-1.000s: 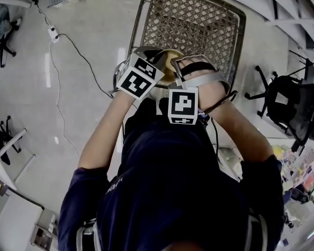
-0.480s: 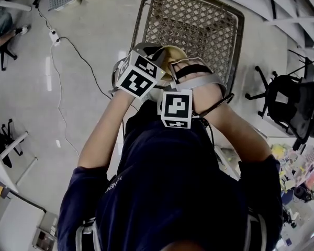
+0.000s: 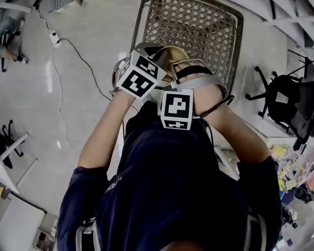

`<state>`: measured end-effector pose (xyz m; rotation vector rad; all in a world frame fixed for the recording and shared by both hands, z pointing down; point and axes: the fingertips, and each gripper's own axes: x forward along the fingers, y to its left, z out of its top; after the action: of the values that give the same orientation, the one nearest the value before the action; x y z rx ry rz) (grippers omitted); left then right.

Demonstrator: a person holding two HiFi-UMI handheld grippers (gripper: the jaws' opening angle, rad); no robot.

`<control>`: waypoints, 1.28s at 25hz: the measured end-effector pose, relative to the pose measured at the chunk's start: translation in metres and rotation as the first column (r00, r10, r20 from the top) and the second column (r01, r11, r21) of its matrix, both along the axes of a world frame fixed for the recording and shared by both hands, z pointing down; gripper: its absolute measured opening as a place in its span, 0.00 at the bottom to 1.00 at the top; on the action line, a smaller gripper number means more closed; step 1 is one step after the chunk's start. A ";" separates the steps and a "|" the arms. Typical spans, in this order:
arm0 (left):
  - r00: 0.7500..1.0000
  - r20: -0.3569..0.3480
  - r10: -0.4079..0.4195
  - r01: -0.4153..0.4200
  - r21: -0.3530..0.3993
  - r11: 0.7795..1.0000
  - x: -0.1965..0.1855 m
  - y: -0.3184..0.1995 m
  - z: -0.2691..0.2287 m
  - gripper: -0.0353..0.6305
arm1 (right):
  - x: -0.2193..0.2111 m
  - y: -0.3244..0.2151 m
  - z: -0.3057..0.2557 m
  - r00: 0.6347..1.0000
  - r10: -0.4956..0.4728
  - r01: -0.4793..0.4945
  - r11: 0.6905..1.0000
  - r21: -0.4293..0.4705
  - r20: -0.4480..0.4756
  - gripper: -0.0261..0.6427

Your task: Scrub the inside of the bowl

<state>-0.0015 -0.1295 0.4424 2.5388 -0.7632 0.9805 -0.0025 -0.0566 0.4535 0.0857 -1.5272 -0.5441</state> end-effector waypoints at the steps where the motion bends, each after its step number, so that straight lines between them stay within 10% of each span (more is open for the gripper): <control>1: 1.000 0.002 0.002 -0.002 0.002 1.000 -0.001 0.000 0.000 0.06 | 0.001 -0.009 -0.002 1.000 0.020 -0.020 1.000 0.020 0.008 0.17; 32: 1.000 -0.020 -0.024 0.024 -0.006 1.000 -0.011 -0.015 -0.011 0.06 | 0.021 -0.023 -0.016 0.990 0.131 -0.131 0.991 -0.016 0.045 0.17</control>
<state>-0.0125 -0.1441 0.4315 2.5248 -0.7819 0.9472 0.0185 -0.0792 0.4372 0.1882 -1.5576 -0.4298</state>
